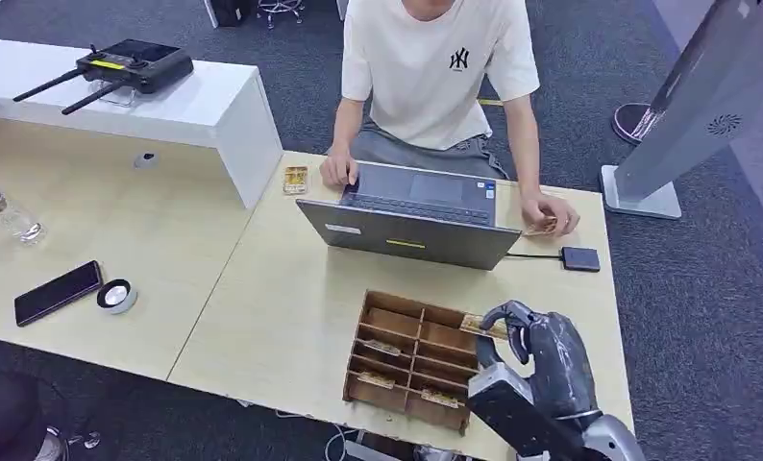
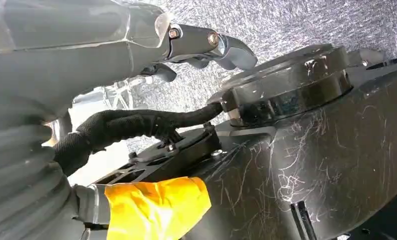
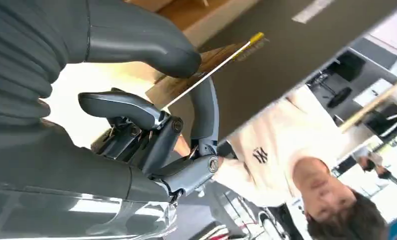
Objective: Pass the card to the sensor for recognition and then transmit it.
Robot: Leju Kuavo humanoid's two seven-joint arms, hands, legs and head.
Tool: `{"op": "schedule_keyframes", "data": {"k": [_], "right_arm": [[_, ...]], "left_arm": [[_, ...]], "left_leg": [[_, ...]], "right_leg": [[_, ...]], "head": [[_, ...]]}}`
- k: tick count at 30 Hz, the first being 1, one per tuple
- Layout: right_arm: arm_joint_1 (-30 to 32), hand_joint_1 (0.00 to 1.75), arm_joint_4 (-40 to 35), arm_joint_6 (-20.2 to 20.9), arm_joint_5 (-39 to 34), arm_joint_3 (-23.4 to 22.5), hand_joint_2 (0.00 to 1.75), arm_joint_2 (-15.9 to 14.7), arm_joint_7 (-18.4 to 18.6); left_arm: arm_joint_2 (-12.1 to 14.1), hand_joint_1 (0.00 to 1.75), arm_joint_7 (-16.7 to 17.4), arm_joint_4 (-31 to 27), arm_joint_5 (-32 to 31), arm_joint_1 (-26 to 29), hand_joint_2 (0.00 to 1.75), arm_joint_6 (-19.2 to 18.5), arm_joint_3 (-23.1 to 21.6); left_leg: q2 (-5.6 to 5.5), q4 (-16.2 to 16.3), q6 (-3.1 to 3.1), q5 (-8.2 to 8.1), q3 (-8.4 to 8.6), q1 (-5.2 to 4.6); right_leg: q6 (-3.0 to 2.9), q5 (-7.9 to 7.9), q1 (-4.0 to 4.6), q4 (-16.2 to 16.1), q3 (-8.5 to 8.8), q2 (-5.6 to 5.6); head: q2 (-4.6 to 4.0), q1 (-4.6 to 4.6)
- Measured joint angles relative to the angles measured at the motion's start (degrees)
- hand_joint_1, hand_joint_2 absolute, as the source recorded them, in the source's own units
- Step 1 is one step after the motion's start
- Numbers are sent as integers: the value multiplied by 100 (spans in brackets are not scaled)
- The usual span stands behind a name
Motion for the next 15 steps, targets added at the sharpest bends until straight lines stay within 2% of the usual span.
{"op": "schedule_keyframes", "data": {"k": [15], "right_arm": [[-314, 175, -341, -103, -208, -107, 175, 164, -214]], "left_arm": [[-4, 0, -70, 0, 9, -7, 175, 0, -20]], "left_leg": [[1, 0, 0, 0, 0, 0]], "right_leg": [[0, 0, 0, 0, 1, 1]], "head": [[0, 0]]}}
